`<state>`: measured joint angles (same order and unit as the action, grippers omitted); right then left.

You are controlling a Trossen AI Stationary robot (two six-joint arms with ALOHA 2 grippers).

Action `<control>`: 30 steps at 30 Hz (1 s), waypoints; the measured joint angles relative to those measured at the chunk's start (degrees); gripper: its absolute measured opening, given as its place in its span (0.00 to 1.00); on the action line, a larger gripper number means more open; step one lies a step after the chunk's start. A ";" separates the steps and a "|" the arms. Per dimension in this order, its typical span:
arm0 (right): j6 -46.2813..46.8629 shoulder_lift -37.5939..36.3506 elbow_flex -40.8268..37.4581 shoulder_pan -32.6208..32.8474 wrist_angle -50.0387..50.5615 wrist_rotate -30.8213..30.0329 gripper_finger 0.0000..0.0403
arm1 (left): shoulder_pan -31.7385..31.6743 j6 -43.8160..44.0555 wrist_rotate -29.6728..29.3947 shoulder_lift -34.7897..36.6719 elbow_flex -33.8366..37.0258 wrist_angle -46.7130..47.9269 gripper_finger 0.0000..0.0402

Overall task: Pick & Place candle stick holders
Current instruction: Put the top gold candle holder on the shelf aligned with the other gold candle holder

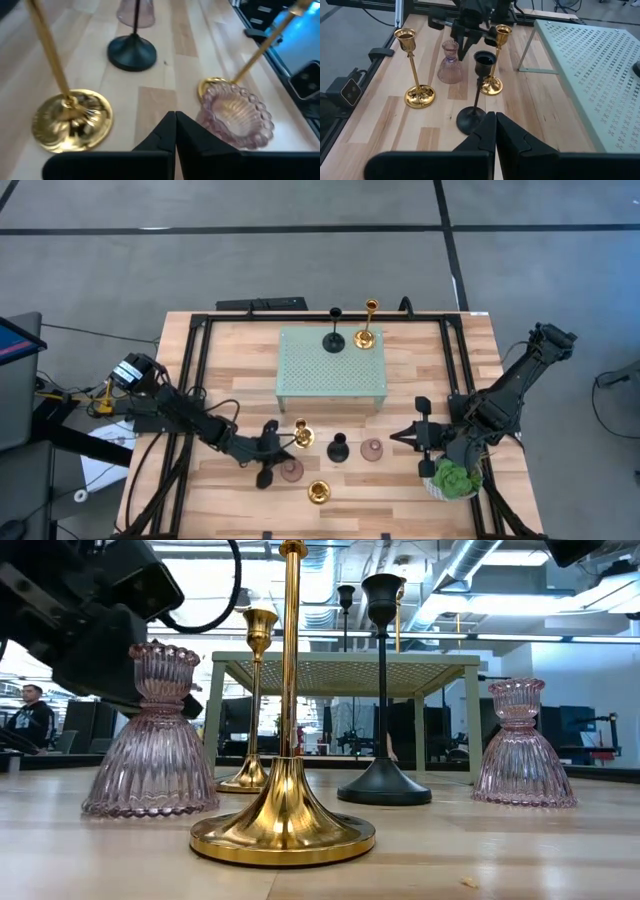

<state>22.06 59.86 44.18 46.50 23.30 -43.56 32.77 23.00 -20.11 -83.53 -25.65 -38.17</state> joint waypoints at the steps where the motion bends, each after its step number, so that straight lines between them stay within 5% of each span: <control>1: 0.01 0.00 0.00 0.00 -0.03 0.01 0.00 | 0.25 0.02 0.41 0.00 0.00 -0.01 0.02; 12: 0.00 0.00 0.00 0.00 -0.25 0.01 0.00 | 5.62 1.28 0.92 0.00 0.00 0.02 0.01; 21: 0.00 0.00 0.00 0.00 -0.23 0.01 0.00 | 5.63 -4.87 -16.64 0.00 0.00 0.04 0.01; 30: -0.09 0.00 0.00 -0.01 -0.21 0.01 0.00 | 0.22 -7.57 -15.79 0.01 0.00 0.05 0.10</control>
<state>21.98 59.86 44.18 46.49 23.09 -43.55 32.99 15.44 -35.90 -83.51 -25.65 -38.12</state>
